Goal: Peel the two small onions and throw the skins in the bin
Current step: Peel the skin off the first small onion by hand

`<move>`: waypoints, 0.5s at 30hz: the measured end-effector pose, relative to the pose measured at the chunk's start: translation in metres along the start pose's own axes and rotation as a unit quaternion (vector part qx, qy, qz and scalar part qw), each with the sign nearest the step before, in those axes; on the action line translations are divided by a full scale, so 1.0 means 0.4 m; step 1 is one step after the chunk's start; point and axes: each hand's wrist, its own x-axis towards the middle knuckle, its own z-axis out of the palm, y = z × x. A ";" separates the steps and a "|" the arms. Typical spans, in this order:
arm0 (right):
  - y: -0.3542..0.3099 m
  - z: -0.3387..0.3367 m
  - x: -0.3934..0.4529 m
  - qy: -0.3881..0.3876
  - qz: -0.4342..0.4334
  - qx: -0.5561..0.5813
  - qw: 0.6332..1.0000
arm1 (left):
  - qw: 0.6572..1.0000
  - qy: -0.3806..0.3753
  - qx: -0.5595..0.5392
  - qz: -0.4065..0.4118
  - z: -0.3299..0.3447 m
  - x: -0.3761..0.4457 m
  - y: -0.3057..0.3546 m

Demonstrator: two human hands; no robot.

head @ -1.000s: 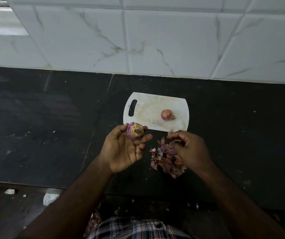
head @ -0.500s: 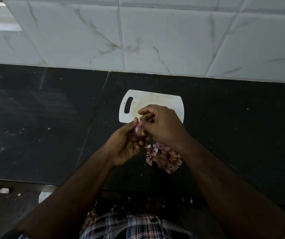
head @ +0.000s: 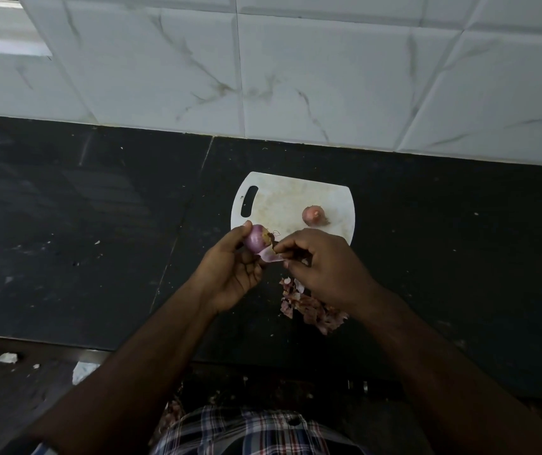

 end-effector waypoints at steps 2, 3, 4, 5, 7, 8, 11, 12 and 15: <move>0.006 -0.001 -0.002 0.002 -0.018 -0.033 0.999 | 1.000 -0.007 -0.007 -0.008 0.003 0.001 -0.003; 0.010 0.002 -0.001 0.007 -0.025 -0.045 0.999 | 1.000 -0.011 -0.015 -0.011 0.005 0.002 -0.005; 0.015 0.005 0.000 0.016 -0.030 -0.056 0.998 | 0.999 -0.016 -0.027 -0.011 0.007 0.002 -0.005; 0.020 0.010 0.001 0.033 -0.033 -0.071 0.996 | 0.999 -0.021 -0.042 -0.011 0.010 0.002 -0.005; 0.029 0.024 0.003 0.084 -0.039 -0.100 0.991 | 0.997 -0.029 -0.067 -0.007 0.013 -0.001 -0.001; 0.033 0.031 0.004 0.110 -0.037 -0.107 0.988 | 0.997 -0.033 -0.076 -0.005 0.014 -0.002 0.001; 0.031 0.042 0.007 0.147 0.012 -0.064 0.987 | 0.995 -0.043 -0.094 0.000 0.014 -0.002 0.006; 0.029 0.043 0.007 0.148 0.026 -0.039 0.988 | 0.995 -0.043 -0.093 0.003 0.013 -0.001 0.007; 0.021 0.047 0.011 0.145 0.054 0.007 0.988 | 0.995 -0.063 -0.075 0.015 0.015 -0.003 0.001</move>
